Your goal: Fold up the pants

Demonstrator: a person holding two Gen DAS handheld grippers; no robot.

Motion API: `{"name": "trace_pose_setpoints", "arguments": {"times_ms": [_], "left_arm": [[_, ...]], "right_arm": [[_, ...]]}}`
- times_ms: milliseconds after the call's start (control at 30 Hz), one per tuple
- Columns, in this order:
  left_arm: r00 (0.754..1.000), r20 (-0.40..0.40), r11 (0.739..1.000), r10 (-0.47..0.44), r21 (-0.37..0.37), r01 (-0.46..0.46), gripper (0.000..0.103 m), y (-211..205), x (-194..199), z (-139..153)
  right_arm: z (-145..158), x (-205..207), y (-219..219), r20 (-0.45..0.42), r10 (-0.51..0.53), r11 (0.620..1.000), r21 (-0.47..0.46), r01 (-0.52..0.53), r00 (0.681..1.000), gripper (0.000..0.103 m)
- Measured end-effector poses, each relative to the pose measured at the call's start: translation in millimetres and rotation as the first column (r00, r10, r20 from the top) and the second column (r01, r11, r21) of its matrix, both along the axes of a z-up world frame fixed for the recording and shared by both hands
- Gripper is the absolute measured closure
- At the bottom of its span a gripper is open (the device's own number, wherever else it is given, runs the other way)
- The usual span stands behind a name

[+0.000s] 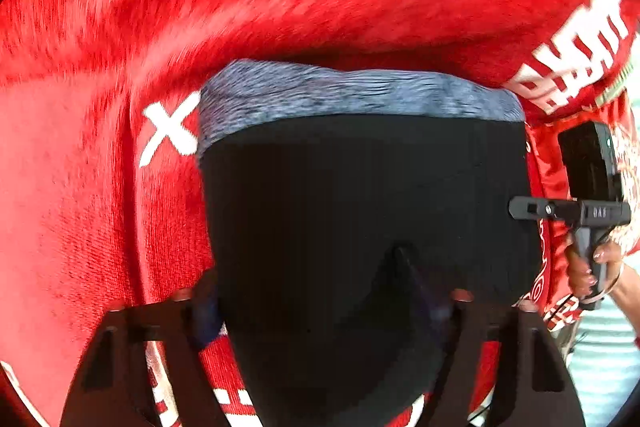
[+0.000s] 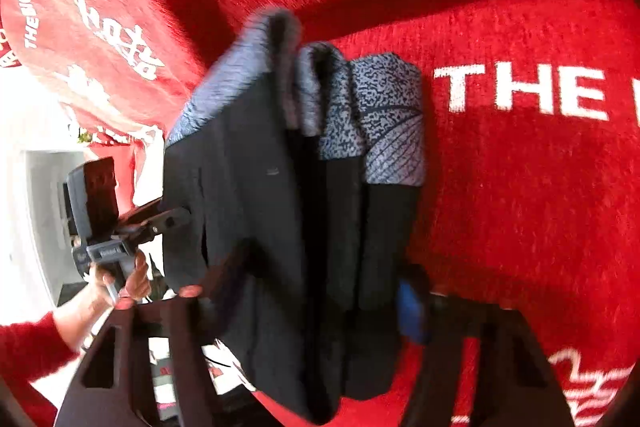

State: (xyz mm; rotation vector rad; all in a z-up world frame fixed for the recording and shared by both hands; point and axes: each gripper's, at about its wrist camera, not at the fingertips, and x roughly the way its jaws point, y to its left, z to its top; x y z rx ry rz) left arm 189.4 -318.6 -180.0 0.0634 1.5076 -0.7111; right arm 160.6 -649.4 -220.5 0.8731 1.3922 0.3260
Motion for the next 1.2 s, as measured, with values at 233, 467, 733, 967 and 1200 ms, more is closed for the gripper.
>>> {"name": "trace_pose_setpoints", "arguments": {"times_ms": [233,467,733,967,1200], "left_arm": [[1.0,0.024,1.0,0.001,-0.025,-0.001,0.046,6,-20,40],[1.0,0.025,1.0,0.009,0.015,-0.009,0.046,45,-68,54],[0.991,0.115,0.988,0.065,0.133,-0.08,0.015,58,-98,26],[0.974,0.227,0.966,0.029,0.244,-0.086,0.011,39,-109,37],[0.963,0.271,0.95,0.01,0.299,-0.094,0.0,41,-127,60]], "right_arm": [[40,-23,1,0.04,-0.049,0.996,0.077,0.046,0.998,0.065],[57,-80,29,0.008,-0.067,0.987,0.148,0.065,0.998,0.065],[21,-111,58,-0.037,-0.076,0.997,0.015,0.077,0.996,0.055],[36,-113,67,-0.048,-0.083,0.97,-0.233,0.07,0.995,0.029],[78,-135,86,-0.083,-0.153,0.867,-0.49,0.093,0.985,0.021]]}}
